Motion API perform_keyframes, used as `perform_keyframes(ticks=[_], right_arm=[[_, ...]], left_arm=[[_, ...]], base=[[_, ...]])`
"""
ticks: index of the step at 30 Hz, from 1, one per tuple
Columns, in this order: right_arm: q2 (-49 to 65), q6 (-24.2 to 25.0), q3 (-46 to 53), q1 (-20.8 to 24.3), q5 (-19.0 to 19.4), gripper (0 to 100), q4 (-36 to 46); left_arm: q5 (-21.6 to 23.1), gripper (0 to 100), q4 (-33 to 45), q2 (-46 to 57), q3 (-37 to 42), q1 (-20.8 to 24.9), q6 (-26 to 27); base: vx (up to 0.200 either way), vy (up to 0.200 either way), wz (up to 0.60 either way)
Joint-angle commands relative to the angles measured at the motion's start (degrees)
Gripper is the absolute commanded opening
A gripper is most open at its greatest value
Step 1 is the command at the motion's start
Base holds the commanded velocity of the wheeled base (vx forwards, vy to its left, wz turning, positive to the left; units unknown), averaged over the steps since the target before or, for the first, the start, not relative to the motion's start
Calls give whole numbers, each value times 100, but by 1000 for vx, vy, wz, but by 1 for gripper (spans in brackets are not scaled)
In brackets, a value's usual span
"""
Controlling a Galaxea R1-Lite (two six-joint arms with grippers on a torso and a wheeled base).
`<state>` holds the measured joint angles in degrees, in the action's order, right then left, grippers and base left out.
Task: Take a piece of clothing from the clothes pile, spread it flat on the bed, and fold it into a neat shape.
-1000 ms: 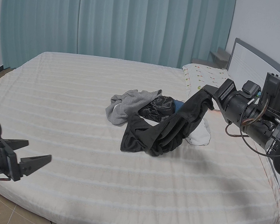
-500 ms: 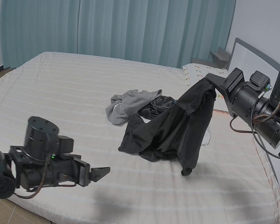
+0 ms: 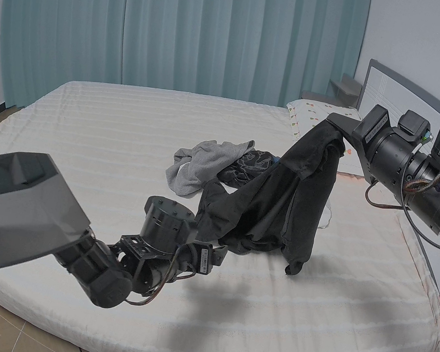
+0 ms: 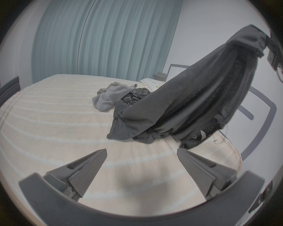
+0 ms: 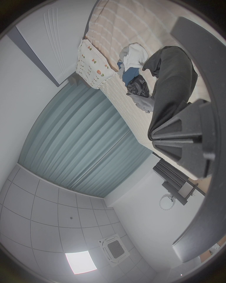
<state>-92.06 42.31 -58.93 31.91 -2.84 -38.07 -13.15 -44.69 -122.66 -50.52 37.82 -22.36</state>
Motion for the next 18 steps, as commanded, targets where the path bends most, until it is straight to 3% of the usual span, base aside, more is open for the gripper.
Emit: perform_keyframes(ticks=[1,13,18], right_arm=[[101,5,4,-27,-6,0,10],[250,14,206,-107,12,0,1],[241,40,321,-247,56,0,-7]], left_arm=[[-100,100,13,-997,-925,7,-67],[-117,100,391,-2157,-2762,-152,-76],[-196,100,496,-2394,-3087,-363,-76]], base=[[0,0,0],[0,0,0],[0,0,0]])
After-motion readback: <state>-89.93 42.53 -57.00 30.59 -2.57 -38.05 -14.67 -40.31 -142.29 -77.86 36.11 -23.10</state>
